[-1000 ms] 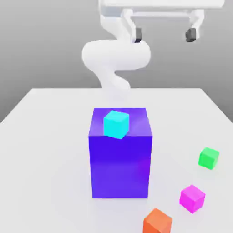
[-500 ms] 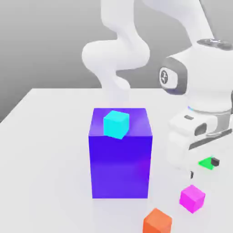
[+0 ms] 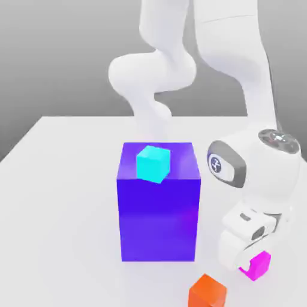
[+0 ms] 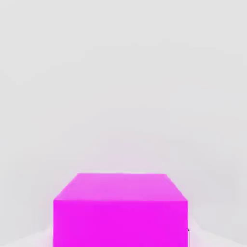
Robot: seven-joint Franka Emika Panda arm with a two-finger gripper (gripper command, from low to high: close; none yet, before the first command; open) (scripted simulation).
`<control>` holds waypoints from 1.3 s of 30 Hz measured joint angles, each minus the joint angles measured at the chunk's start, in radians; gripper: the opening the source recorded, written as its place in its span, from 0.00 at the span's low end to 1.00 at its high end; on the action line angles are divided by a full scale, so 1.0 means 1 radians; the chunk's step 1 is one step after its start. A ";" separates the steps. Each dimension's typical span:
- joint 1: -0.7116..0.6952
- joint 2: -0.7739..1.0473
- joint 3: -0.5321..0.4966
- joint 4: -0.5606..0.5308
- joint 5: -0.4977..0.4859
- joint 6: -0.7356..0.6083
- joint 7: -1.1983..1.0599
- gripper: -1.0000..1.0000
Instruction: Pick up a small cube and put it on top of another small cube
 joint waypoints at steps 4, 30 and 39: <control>-0.030 -0.134 0.042 -0.028 0.055 -0.105 -0.042 0.00; 0.268 -0.298 0.232 -0.230 0.073 -0.070 -0.756 0.00; 0.292 -0.243 0.194 -0.226 0.010 -0.021 -0.710 1.00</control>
